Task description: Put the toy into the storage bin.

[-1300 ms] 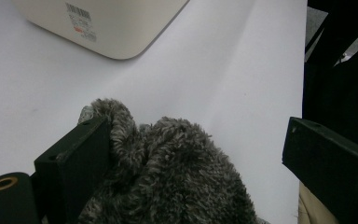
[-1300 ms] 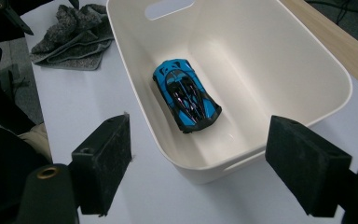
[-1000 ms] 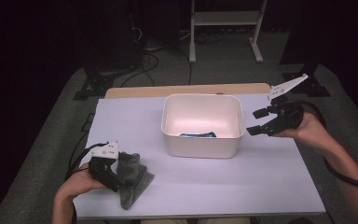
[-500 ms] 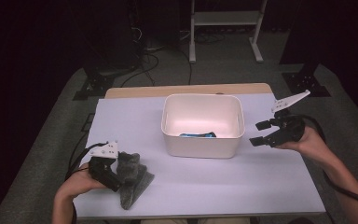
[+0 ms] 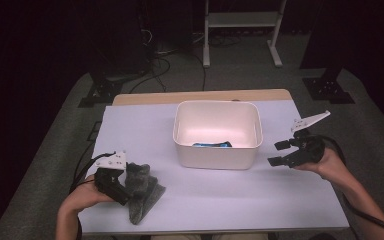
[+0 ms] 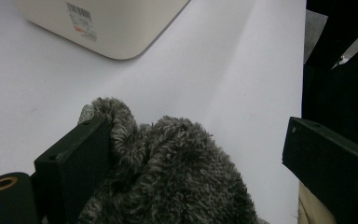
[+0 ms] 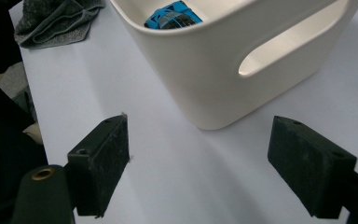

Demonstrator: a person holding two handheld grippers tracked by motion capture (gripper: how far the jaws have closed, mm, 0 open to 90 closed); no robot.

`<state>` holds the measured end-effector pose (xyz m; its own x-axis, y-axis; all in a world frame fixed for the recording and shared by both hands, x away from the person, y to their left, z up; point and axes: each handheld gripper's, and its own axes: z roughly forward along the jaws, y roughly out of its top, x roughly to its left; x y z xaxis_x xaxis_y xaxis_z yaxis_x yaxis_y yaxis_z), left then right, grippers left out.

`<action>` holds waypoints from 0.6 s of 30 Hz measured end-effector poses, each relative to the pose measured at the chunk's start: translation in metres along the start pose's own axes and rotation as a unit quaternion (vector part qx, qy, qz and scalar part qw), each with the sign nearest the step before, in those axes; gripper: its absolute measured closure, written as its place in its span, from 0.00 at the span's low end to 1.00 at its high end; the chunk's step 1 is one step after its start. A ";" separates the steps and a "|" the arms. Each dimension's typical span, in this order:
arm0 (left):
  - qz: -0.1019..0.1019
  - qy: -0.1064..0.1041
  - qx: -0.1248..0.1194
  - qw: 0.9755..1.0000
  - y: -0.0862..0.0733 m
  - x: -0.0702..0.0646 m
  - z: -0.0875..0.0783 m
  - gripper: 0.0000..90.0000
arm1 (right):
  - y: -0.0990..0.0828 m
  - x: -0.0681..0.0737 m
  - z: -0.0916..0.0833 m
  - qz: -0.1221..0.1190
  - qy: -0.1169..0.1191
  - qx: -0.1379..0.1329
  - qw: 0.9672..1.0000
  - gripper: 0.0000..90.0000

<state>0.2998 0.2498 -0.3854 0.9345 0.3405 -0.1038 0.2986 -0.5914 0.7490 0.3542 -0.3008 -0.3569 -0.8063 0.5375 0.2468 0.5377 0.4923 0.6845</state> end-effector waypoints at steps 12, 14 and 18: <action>0.001 0.001 0.001 1.000 0.000 0.000 0.000 0.08 | -0.025 -0.004 0.007 0.024 0.000 -0.006 1.000 0.21; 0.000 0.001 0.000 1.000 0.000 0.000 0.001 0.08 | -0.030 -0.005 0.009 0.026 0.002 -0.004 1.000 0.21; 0.000 0.001 0.002 1.000 0.000 0.000 0.001 0.08 | -0.039 -0.004 0.013 0.036 0.007 -0.002 0.999 0.21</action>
<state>0.2998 0.2493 -0.3860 0.9344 0.3412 -0.1028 0.2992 -0.5945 0.7463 0.3397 -0.3138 -0.3937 -0.7692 0.5620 0.3042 0.5929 0.4499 0.6679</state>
